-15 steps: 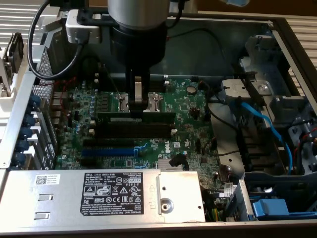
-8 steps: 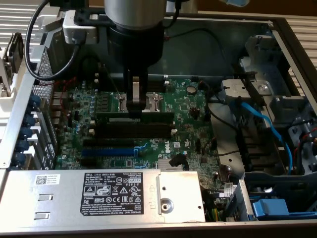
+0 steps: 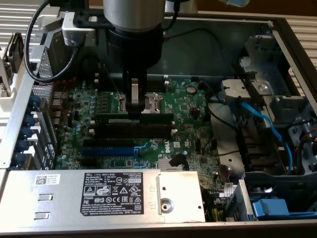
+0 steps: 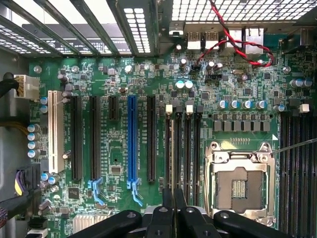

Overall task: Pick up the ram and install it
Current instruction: 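Insert the ram into the slot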

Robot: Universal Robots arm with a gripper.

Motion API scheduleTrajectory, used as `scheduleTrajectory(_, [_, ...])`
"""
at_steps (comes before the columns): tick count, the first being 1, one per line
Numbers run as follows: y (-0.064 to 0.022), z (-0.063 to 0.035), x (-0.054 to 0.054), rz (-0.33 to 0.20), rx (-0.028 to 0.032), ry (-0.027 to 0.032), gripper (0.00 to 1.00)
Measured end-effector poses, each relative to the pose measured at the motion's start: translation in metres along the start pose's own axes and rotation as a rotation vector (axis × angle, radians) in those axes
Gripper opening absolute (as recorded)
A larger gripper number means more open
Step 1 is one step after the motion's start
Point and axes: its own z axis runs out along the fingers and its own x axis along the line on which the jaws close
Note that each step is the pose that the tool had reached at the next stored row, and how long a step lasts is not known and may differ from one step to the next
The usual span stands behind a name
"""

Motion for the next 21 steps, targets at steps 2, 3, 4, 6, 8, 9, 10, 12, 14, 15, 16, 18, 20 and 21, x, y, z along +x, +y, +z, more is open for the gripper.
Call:
scheduleTrajectory(2, [0.0000,0.0009,-0.0001,0.000,0.0002,-0.0003,0.12])
scheduleTrajectory(3, [0.0001,0.0014,-0.0001,0.000,0.0002,-0.0003,0.12])
scheduleTrajectory(4, [0.0003,0.0019,-0.0001,0.000,0.0001,-0.0002,0.12])
scheduleTrajectory(6, [0.0010,0.0028,0.0000,0.000,0.0000,0.0000,0.12])
scheduleTrajectory(8, [0.0013,0.0031,0.0000,0.000,0.0000,0.0000,0.12])
scheduleTrajectory(9, [0.0013,0.0032,0.0000,0.000,0.0000,0.0000,0.12])
scheduleTrajectory(10, [0.0016,0.0034,-0.0001,0.000,0.0001,-0.0001,0.12])
scheduleTrajectory(12, [0.0019,0.0036,-0.0001,0.000,0.0001,-0.0002,0.12])
scheduleTrajectory(14, [0.0021,0.0039,0.0000,0.000,0.0001,-0.0002,0.12])
scheduleTrajectory(15, [0.0021,0.0042,0.0000,0.000,0.0002,-0.0003,0.12])
scheduleTrajectory(16, [0.0021,0.0047,-0.0001,0.000,0.0003,-0.0004,0.12])
scheduleTrajectory(18, [0.0021,0.0055,-0.0001,0.000,0.0002,-0.0002,0.12])
scheduleTrajectory(20, [0.0022,0.0058,-0.0001,0.000,0.0000,0.0001,0.12])
scheduleTrajectory(21, [0.0022,0.0059,0.0000,0.000,0.0000,0.0000,0.12])
